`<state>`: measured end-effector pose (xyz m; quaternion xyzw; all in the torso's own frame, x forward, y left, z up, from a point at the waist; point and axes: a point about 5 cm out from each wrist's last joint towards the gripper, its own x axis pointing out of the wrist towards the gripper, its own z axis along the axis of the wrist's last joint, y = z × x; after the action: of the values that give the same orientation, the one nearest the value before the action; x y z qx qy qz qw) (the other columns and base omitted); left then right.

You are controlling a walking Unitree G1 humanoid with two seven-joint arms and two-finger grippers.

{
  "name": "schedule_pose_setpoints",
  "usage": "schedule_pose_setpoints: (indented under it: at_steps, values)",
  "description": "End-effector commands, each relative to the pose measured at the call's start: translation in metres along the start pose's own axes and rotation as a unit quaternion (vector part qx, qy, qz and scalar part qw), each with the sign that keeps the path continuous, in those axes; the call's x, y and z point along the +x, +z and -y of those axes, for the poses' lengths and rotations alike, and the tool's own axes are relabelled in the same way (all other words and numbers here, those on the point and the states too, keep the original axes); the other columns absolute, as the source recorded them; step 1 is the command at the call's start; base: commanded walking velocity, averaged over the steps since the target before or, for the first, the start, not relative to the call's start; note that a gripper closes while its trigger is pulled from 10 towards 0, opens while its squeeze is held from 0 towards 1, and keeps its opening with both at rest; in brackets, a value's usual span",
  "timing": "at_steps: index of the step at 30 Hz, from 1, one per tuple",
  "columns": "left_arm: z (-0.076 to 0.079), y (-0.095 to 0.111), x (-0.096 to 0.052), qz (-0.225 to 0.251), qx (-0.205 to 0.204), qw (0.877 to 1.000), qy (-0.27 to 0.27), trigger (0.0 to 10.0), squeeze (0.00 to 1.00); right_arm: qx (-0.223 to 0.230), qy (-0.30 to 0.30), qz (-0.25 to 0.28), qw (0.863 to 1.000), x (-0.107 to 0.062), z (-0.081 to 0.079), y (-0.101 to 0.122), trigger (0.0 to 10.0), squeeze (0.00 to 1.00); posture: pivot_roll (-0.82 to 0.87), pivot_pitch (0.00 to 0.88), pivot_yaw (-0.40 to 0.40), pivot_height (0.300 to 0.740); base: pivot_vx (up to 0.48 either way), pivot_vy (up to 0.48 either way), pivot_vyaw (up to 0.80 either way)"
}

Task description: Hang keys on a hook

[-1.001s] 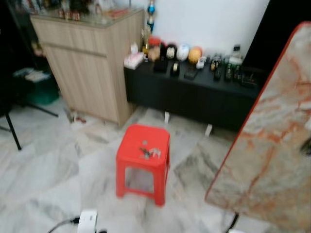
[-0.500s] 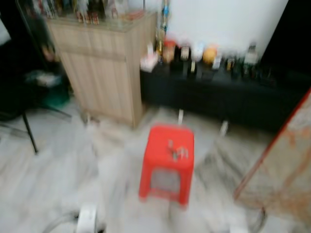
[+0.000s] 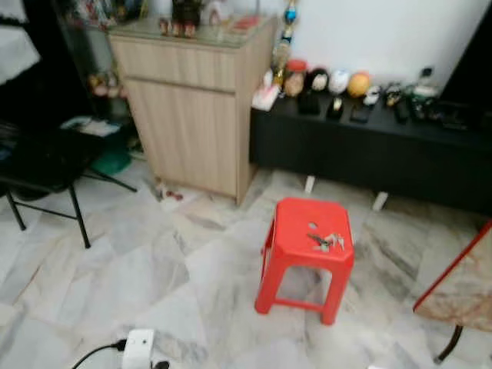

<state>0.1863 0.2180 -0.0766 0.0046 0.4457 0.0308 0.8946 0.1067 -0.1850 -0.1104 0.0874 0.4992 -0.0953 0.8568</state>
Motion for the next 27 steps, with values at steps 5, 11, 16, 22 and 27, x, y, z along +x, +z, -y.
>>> schedule_pose_setpoints:
  at_steps: [5,11,16,22,27]
  values:
    - [0.0079,-0.0002,0.0009,0.0,0.006,1.0,-0.012,10.0,0.0,0.019,-0.01,-0.011,1.0,-0.0026,0.0046,-0.0091,10.0,0.0,-0.01,0.0,0.0,0.74,0.0,0.0,0.0]
    - [0.0082,0.0004,0.001,0.003,-0.001,1.0,-0.008,10.0,0.0,0.027,-0.013,-0.009,1.0,-0.0025,0.0052,-0.0085,10.0,0.0,0.0,0.0,-0.002,0.74,0.0,0.0,0.0]
    - [0.0092,0.0006,0.001,0.007,-0.006,1.0,-0.011,10.0,0.0,0.03,-0.015,-0.007,0.999,-0.0027,0.0059,-0.0084,10.0,0.0,0.0,0.0,-0.006,0.74,0.0,0.0,0.0]
    - [0.0094,0.0019,0.0009,0.016,-0.01,1.0,-0.008,10.0,0.0,0.031,-0.023,0.003,0.999,-0.0027,0.0073,-0.0064,10.0,0.0,0.0,0.0,-0.011,0.74,0.0,0.0,0.0]
    - [0.0081,0.0037,0.0008,0.026,-0.018,0.999,0.0,10.0,0.0,0.047,-0.045,0.045,0.997,-0.0035,0.0095,0.0005,10.0,0.0,-0.02,0.0,-0.001,0.74,0.0,0.0,0.0]
